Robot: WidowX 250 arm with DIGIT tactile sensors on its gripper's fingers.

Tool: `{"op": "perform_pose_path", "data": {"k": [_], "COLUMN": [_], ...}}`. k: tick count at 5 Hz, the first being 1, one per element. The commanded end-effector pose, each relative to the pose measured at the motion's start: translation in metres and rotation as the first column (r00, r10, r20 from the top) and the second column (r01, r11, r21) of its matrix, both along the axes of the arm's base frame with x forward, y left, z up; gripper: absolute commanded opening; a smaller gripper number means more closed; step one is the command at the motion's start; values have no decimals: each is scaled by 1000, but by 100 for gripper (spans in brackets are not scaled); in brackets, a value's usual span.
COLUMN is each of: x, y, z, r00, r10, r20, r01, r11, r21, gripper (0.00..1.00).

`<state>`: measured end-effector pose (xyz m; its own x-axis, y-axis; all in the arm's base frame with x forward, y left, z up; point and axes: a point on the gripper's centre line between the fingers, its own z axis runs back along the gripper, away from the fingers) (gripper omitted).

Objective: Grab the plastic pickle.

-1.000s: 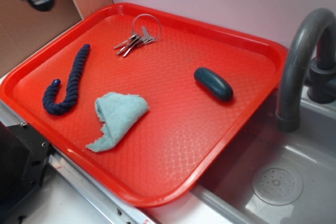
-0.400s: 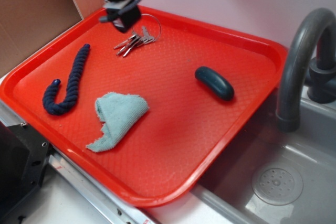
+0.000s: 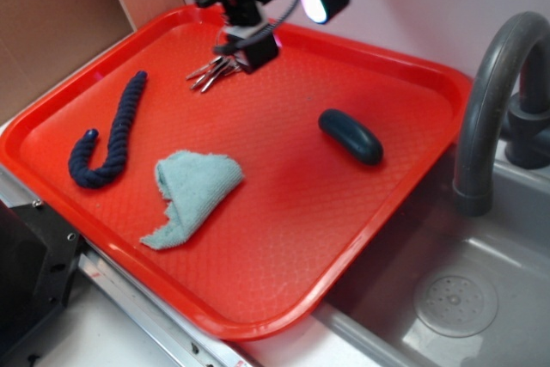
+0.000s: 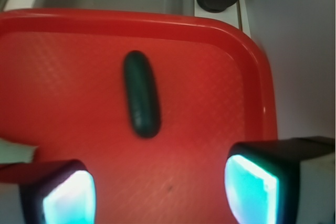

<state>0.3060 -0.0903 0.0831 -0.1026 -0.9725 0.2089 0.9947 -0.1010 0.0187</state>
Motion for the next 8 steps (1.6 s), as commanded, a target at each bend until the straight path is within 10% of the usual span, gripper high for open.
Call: {"op": "perform_pose_path", "data": {"k": [1,5,6,8], "x": [-5,-28,-30,-30], "y": [-35,-54,-55,-56], "z": [-15,-55,-60,-71], "r00": [997,990,990,991], "r10": [-82,-126,-127,-110], "r20": [5,-58,-59,-75], "r01": [81,134,136,124], "r11": [995,979,973,971], "r21": [56,151,184,204], "gripper": [100,100,0,0]}}
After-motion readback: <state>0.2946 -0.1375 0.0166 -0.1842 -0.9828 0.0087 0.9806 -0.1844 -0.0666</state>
